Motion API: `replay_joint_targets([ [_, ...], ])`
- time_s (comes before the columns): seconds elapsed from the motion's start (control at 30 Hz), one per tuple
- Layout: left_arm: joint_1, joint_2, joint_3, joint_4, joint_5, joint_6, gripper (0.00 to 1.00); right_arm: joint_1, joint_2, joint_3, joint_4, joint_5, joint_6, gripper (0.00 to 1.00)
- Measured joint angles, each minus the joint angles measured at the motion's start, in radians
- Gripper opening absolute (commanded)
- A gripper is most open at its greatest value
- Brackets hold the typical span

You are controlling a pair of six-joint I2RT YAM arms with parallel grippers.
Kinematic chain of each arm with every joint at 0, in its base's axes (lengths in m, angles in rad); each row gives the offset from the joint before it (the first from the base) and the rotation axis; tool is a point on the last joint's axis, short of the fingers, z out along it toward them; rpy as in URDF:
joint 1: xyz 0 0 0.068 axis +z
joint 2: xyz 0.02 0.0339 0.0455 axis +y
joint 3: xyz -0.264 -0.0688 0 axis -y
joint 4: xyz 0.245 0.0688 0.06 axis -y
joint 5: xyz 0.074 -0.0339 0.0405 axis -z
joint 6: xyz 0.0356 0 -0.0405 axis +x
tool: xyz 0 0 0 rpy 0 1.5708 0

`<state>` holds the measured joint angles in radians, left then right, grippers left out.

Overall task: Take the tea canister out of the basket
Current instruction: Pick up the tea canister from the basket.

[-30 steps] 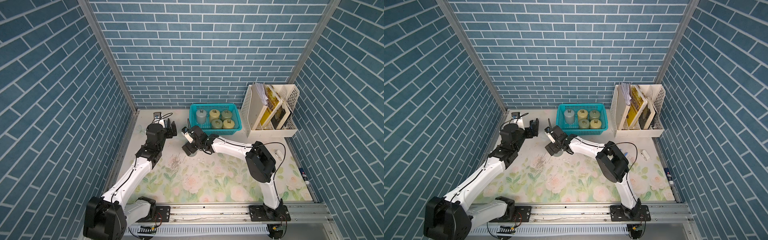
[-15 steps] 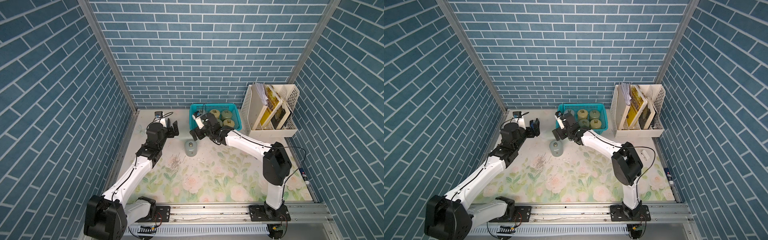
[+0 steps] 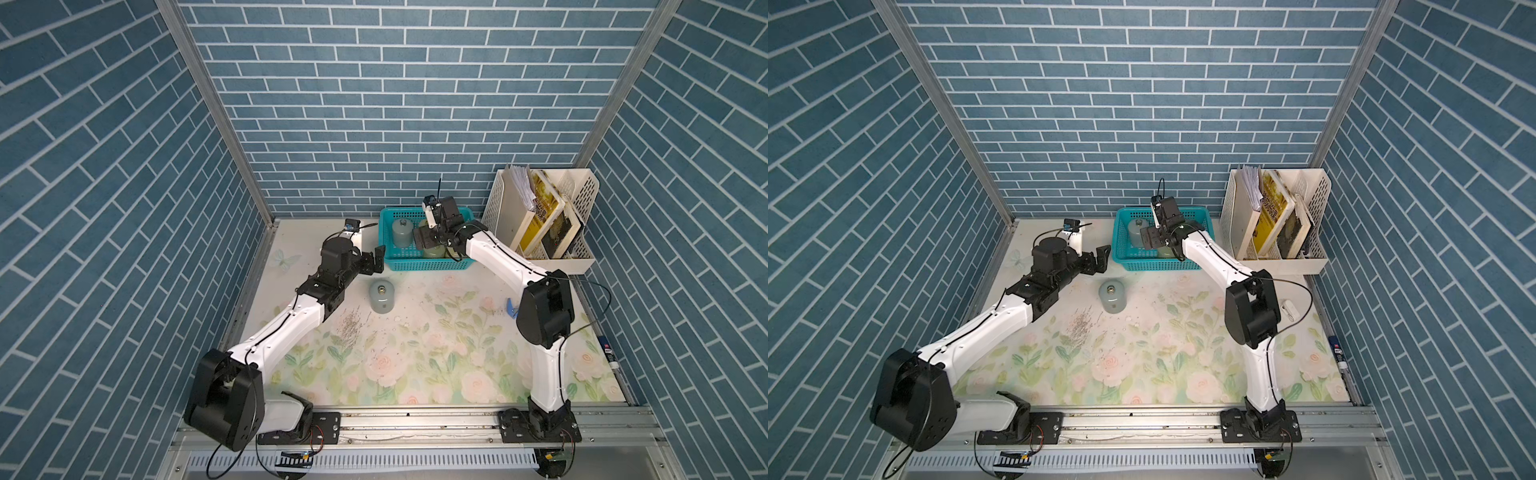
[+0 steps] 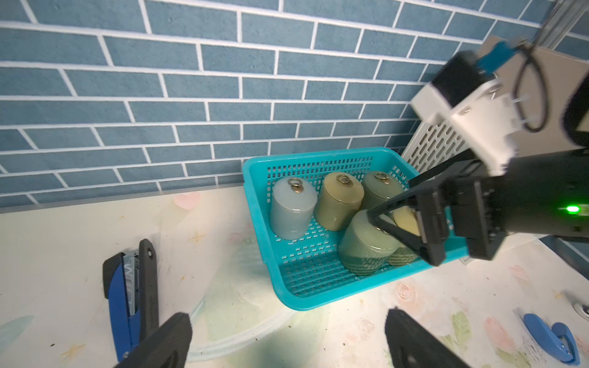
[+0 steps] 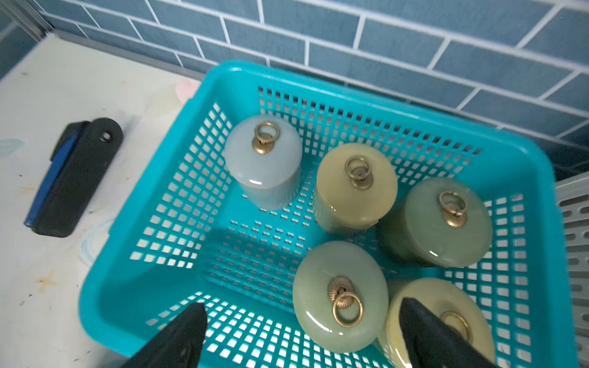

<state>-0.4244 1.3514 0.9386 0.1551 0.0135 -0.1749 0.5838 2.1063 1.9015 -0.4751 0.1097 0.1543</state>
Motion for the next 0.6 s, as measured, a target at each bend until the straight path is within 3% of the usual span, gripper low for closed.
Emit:
replay_joint_targets([
  [0.27,-0.023,0.021,0.002,0.0,0.008,0.007,1.0,-0.014,0.128,0.068,-0.061,0.029,0.007,0.97],
  [0.6,-0.042,0.023,0.003,0.0,0.008,0.007,1.0,-0.021,0.149,0.075,-0.086,0.077,0.008,0.98],
])
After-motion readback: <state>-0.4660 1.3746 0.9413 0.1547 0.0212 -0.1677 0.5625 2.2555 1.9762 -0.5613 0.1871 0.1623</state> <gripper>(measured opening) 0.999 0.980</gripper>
